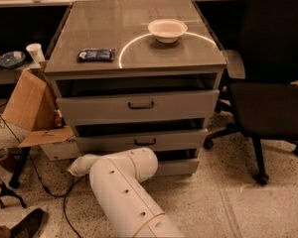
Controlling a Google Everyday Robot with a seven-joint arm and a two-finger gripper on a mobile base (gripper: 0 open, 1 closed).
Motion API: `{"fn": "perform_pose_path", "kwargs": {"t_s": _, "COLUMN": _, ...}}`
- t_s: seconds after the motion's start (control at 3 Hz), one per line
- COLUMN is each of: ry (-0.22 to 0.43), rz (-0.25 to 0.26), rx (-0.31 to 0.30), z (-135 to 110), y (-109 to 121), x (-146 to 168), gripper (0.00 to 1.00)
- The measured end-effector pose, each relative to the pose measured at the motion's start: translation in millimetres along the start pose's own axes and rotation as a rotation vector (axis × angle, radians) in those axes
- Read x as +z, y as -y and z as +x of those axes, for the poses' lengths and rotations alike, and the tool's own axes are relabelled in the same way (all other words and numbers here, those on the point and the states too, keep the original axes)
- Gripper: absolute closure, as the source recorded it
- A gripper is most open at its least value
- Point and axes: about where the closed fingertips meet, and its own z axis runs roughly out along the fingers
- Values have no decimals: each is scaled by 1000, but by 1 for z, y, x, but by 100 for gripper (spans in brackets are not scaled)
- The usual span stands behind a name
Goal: Close bottom drawer
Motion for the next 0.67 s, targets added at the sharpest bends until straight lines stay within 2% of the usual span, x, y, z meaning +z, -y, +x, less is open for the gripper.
{"fn": "perform_pose_path", "kwargs": {"t_s": 0.67, "ry": 0, "rz": 0, "rx": 0, "z": 13, "y": -7, "x": 7, "gripper": 4}}
